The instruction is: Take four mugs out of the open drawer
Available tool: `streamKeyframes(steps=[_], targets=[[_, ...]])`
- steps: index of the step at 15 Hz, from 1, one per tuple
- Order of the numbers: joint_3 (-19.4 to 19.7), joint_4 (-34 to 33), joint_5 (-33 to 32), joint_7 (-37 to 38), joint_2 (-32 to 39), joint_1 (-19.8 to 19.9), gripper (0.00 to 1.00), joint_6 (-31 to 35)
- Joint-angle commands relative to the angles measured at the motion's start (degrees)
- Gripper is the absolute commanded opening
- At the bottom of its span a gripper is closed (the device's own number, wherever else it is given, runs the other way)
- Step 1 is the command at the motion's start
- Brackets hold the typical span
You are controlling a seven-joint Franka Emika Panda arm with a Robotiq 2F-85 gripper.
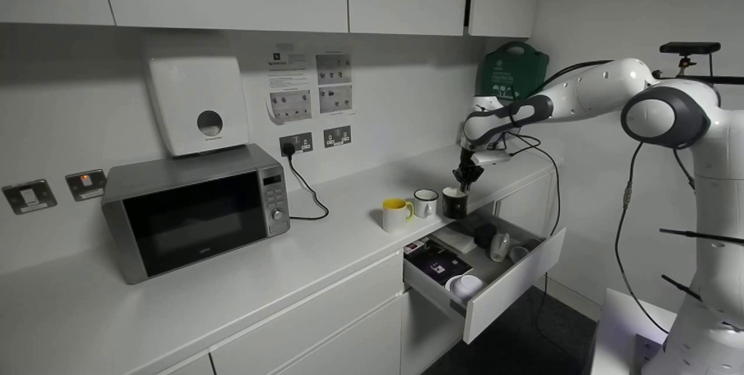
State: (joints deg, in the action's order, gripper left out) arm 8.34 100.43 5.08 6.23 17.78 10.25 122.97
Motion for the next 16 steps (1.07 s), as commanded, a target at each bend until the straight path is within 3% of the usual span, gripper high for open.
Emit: streamKeyframes(steps=[1, 16], targets=[[-0.10, -4.10, 2.35, -2.39, 1.57, 1.55, 0.02, -3.36], [0.07, -10.52, 5.28, -2.54, 5.34, 4.66, 0.02, -8.03]])
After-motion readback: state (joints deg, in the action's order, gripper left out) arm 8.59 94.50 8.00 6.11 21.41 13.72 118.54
